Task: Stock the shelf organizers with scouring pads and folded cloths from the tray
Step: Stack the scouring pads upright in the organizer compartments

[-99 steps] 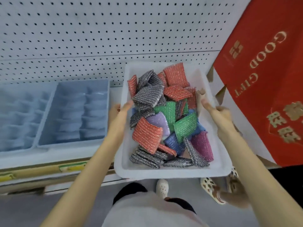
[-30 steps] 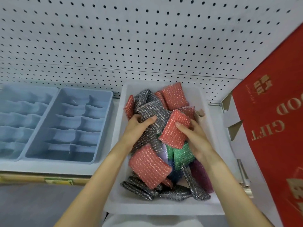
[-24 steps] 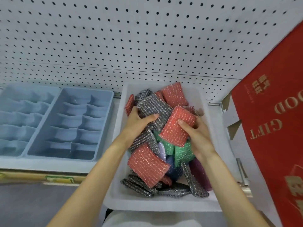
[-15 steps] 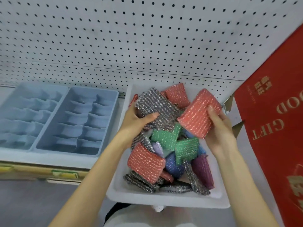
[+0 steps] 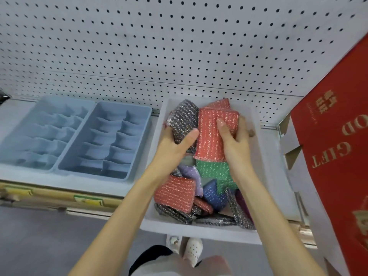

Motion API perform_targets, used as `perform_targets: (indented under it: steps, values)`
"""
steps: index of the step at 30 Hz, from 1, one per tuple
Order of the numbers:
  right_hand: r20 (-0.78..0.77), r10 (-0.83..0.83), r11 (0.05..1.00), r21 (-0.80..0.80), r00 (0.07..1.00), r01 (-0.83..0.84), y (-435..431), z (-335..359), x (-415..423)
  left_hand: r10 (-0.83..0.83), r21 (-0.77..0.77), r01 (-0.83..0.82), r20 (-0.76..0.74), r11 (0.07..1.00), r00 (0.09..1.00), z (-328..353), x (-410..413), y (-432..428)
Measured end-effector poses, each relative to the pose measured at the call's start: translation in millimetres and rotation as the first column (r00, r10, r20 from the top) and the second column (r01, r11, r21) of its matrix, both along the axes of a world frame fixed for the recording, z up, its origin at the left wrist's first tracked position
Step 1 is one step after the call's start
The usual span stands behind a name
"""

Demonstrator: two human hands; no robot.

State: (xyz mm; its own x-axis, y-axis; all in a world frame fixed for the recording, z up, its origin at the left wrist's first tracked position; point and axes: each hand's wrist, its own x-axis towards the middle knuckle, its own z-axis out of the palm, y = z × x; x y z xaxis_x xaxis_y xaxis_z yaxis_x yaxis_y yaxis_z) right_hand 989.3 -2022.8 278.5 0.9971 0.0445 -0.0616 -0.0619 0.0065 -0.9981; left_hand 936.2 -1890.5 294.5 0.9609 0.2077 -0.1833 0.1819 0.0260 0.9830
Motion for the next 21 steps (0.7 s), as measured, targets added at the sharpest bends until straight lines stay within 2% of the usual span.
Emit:
perform_targets:
  steps: [5, 8, 11, 15, 18, 21]
  values:
    - [0.025, 0.074, 0.977, -0.202, 0.997, -0.068, 7, 0, -7, 0.122, 0.011, -0.122, -0.025, 0.992, 0.992, -10, -1, -10]
    - [-0.057, 0.108, 0.989, -0.097, 0.992, -0.114, 3, 1, -8, 0.174, -0.028, -0.176, -0.056, 0.984, 0.983, -12, -2, -7]
    - [-0.076, 0.138, 0.989, -0.042, 0.988, -0.141, -9, -5, -8, 0.236, -0.106, -0.248, -0.114, 0.963, 0.965, -13, -7, 1]
    - [-0.185, 0.286, 0.958, 0.039, 0.94, -0.284, -29, -31, -24, 0.286, -0.14, -0.31, -0.167, 0.941, 0.944, -18, -12, 10]
    - [-0.265, 0.326, 0.938, -0.03, 0.907, -0.346, -33, -49, -36, 0.306, -0.228, -0.348, -0.199, 0.909, 0.931, -27, -15, 13]
    - [-0.272, 0.208, 0.967, -0.086, 0.939, -0.239, -30, -50, -39, 0.316, -0.286, -0.366, -0.206, 0.886, 0.926, -27, -15, 19]
